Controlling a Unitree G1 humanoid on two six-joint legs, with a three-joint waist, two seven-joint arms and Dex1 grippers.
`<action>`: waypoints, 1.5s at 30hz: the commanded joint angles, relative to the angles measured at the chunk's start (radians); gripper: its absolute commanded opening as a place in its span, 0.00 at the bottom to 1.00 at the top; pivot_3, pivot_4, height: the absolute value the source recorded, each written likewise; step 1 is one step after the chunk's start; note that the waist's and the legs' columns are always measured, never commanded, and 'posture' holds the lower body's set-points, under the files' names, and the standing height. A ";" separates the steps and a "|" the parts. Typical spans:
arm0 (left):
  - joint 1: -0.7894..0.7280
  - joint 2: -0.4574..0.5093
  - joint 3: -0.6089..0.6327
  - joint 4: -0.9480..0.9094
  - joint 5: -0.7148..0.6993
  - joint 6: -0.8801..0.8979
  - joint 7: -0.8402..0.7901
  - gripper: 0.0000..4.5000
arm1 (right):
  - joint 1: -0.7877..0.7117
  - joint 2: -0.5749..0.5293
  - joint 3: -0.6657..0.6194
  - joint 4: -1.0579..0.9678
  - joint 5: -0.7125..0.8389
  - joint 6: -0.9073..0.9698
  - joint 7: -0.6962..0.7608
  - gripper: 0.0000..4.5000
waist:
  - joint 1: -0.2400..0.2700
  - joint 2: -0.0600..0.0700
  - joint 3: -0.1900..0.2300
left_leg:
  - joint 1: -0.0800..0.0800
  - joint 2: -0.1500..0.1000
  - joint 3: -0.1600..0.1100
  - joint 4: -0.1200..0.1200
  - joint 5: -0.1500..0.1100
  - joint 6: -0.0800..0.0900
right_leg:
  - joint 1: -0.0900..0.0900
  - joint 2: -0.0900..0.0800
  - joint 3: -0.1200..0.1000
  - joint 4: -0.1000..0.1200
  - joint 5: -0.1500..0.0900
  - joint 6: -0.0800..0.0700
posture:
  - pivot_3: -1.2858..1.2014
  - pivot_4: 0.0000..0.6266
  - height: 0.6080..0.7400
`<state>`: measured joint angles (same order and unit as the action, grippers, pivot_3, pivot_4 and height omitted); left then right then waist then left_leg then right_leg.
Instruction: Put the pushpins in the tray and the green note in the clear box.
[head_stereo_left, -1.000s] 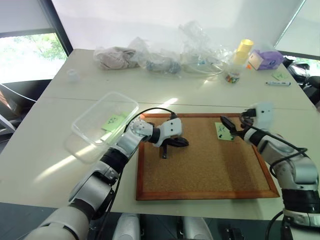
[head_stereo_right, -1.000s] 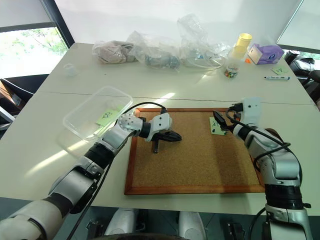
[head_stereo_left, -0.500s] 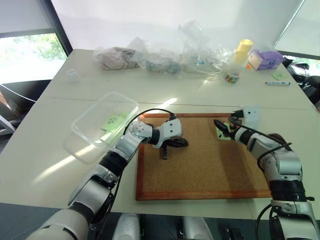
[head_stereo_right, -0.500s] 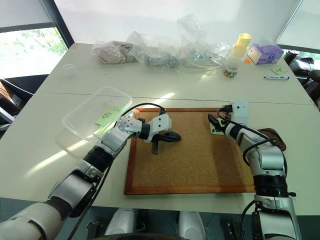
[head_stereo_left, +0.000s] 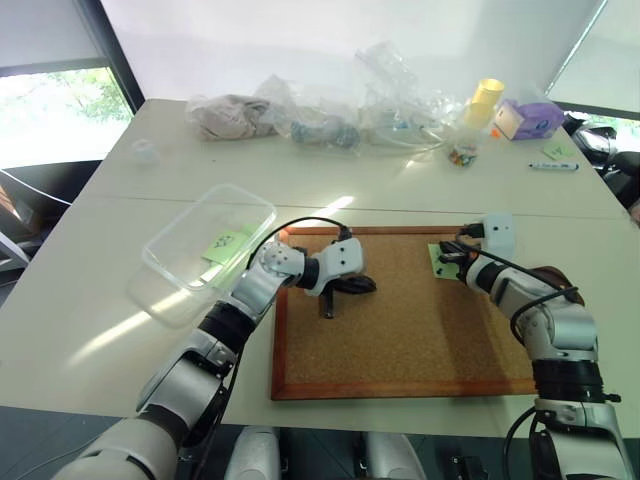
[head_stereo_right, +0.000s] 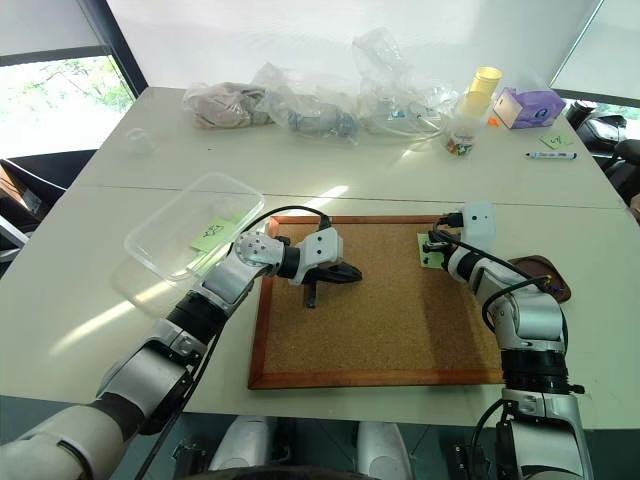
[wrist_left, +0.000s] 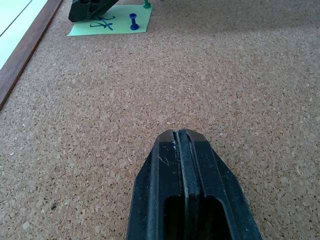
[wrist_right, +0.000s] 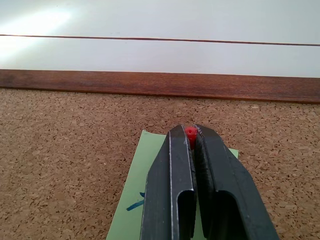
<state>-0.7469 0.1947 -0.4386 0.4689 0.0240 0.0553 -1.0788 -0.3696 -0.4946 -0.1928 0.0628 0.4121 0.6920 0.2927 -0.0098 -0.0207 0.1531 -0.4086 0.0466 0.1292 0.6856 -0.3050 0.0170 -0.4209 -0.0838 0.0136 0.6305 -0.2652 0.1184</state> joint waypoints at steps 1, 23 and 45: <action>0.017 -0.006 -0.028 0.016 0.029 0.001 -0.002 0.00 | -0.012 -0.001 -0.041 -0.026 -0.007 -0.030 -0.004 0.01 | 0.000 0.000 0.000 | 0.000 0.000 0.000 0.000 0.000 0.000 | 0.000 0.000 0.000 0.000 0.000 0.000 | 0.52 0.24 1.00; 0.088 0.035 -0.087 -0.109 0.032 0.134 -0.105 0.00 | 0.010 0.024 -0.062 -0.030 -0.046 -0.174 -0.021 0.01 | -0.002 0.002 -0.001 | 0.000 0.000 0.001 0.000 0.000 0.000 | 0.000 0.000 0.000 0.000 0.000 0.001 | 0.52 0.24 1.00; 0.081 0.031 -0.086 -0.101 0.036 0.122 -0.108 0.00 | 0.020 0.042 -0.115 -0.052 -0.042 -0.196 -0.021 0.01 | 0.000 0.005 -0.003 | 0.001 0.000 0.002 0.000 0.001 -0.001 | 0.001 0.001 -0.001 0.000 0.000 0.001 | 0.52 0.24 1.00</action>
<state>-0.6997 0.2273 -0.4533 0.3420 0.0353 0.1671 -1.1441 -0.3566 -0.4427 -0.2805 0.0627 0.3673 0.5104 0.2738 -0.0100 -0.0161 0.1499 -0.4078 0.0470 0.1308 0.6855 -0.3044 0.0160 -0.4198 -0.0825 0.0130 0.6308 -0.2648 0.1191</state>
